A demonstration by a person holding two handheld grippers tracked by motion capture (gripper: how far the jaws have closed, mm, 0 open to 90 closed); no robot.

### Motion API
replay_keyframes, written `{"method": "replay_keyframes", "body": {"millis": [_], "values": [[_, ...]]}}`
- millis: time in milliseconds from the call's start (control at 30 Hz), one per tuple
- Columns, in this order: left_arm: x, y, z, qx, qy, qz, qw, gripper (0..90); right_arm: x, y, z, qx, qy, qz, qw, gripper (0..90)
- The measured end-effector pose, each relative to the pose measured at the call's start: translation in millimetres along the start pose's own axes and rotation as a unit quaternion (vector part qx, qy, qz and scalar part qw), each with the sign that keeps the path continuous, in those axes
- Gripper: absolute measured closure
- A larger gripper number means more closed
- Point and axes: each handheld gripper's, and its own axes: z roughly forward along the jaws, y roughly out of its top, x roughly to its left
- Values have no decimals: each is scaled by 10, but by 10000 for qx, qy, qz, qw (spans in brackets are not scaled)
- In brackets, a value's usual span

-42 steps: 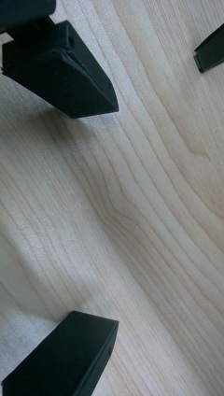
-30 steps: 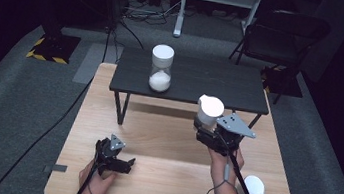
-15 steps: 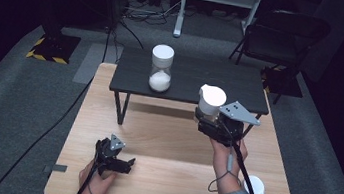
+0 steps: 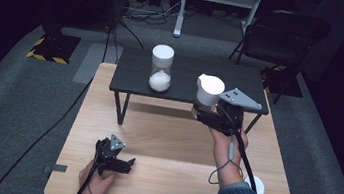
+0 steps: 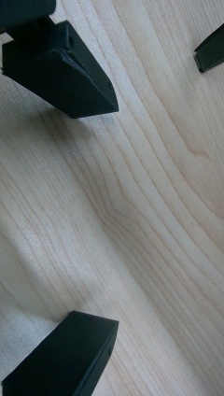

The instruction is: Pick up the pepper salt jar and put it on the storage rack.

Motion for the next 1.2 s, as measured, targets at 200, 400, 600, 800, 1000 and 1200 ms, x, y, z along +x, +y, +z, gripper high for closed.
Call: {"method": "replay_keyframes", "body": {"millis": [200,400,600,800,1000,1200], "values": [[1,1,0,2,-1,2,10000,7,-33,118,35,20,-22,6,10000,302],[0,1,0,2,-2,-1,10000,7,-33,201,75,47,-71,-36,10000,302],[0,1,0,1,3,8,10000,7,-34,303,181,5,-60,-88,9999,302],[-1,1,-1,3,1,-3,10000,6,-54,364,367,62,-112,-87,9999,302],[-2,0,0,-1,2,-6,10000,7,-120,376,525,90,-143,46,9998,301],[-2,-1,0,-2,2,-6,10000,7,-163,360,642,164,-233,81,9996,301]]}}
